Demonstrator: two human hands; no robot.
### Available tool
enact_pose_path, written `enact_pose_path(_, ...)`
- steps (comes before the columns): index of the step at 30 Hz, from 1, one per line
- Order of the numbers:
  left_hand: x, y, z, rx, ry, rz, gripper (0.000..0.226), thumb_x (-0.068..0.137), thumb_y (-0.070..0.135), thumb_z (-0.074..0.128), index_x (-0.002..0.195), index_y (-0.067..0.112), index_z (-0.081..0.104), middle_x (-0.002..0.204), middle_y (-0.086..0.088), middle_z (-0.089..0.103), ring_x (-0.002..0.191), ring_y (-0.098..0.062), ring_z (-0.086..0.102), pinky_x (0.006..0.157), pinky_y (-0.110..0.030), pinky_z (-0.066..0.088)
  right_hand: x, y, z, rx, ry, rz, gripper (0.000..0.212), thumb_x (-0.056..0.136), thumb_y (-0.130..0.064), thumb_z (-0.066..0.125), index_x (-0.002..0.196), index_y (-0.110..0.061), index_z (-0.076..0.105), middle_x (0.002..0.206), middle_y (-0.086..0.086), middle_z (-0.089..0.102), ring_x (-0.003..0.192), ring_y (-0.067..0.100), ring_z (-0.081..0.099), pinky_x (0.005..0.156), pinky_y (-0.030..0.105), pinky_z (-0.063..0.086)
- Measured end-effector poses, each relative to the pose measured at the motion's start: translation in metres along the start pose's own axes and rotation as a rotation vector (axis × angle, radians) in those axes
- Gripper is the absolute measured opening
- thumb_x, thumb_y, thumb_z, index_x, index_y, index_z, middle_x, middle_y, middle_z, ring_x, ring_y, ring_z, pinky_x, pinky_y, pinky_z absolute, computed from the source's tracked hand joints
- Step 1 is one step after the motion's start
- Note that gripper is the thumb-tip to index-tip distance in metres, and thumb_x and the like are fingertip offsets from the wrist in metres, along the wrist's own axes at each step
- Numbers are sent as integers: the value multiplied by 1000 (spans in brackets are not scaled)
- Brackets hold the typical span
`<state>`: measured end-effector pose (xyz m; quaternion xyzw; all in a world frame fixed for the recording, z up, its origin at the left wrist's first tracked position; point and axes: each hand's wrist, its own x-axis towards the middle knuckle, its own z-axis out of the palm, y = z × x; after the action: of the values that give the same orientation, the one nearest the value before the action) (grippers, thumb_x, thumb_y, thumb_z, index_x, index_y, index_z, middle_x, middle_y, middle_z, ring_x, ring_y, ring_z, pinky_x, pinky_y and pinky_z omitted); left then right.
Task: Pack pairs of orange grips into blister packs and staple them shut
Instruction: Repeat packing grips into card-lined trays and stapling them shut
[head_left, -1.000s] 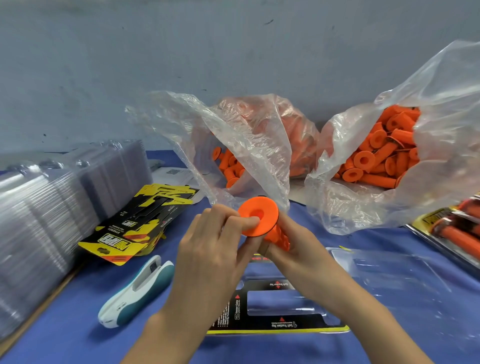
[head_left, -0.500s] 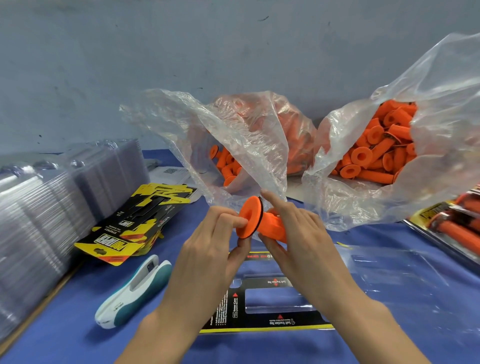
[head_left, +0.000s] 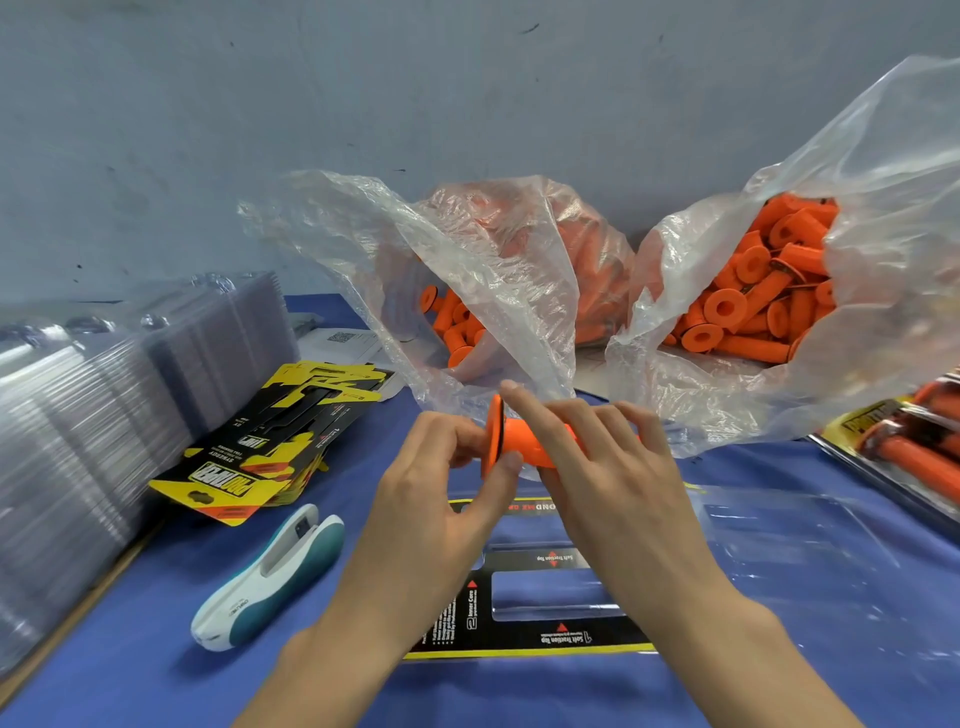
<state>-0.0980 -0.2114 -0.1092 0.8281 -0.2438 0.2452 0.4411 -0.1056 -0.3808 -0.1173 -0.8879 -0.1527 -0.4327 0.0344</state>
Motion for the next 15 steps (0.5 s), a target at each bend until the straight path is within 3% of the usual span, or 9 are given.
enact_pose_path(3, 1, 1, 4, -148, 8, -98, 5, 92, 26, 64, 91, 25, 60, 90, 5, 67, 91, -10, 68, 82, -19, 51, 4, -2, -4, -52, 17, 35, 56, 91, -35, 65, 143, -21, 47, 104, -3, 64, 91, 24, 61, 88, 41, 46)
enact_pose_path(5, 2, 1, 2, -265, -8, -191, 11, 94, 21, 62, 86, 26, 58, 76, 9, 69, 70, 1, 66, 66, -7, 46, 6, -1, -8, -59, -4, 93, 44, 88, -49, 62, 125, -25, 63, 94, -4, 66, 85, 25, 63, 84, 42, 45)
enact_pose_path(7, 3, -3, 0, -315, -43, -274, 12, 96, 28, 60, 85, 27, 57, 64, 10, 67, 56, 3, 57, 55, -11, 43, 6, 0, -10, -28, -16, 111, 39, 85, -54, 63, 112, -26, 69, 89, -4, 66, 80, 25, 63, 78, 41, 46)
enact_pose_path(9, 5, -10, -3, -336, -84, -362, 14, 95, 40, 61, 86, 29, 59, 76, 3, 72, 73, -8, 67, 77, -32, 55, 5, 0, -11, -7, -1, 80, 36, 85, -54, 65, 107, -25, 70, 89, -3, 65, 78, 25, 62, 73, 40, 46)
enact_pose_path(11, 6, -15, -4, -420, -104, -434, 17, 93, 42, 61, 86, 26, 63, 87, 0, 74, 91, -16, 72, 92, -45, 53, 5, -1, -12, 1, 24, 34, 34, 87, -53, 66, 105, -24, 71, 88, -2, 65, 75, 26, 60, 70, 40, 46)
enact_pose_path(15, 7, -20, -2, -529, -122, -507, 18, 96, 31, 58, 90, 15, 65, 95, -8, 74, 94, -18, 73, 94, -39, 55, 6, -2, -14, -1, 25, 9, 33, 86, -53, 69, 103, -24, 72, 87, -1, 65, 73, 25, 60, 68, 39, 46)
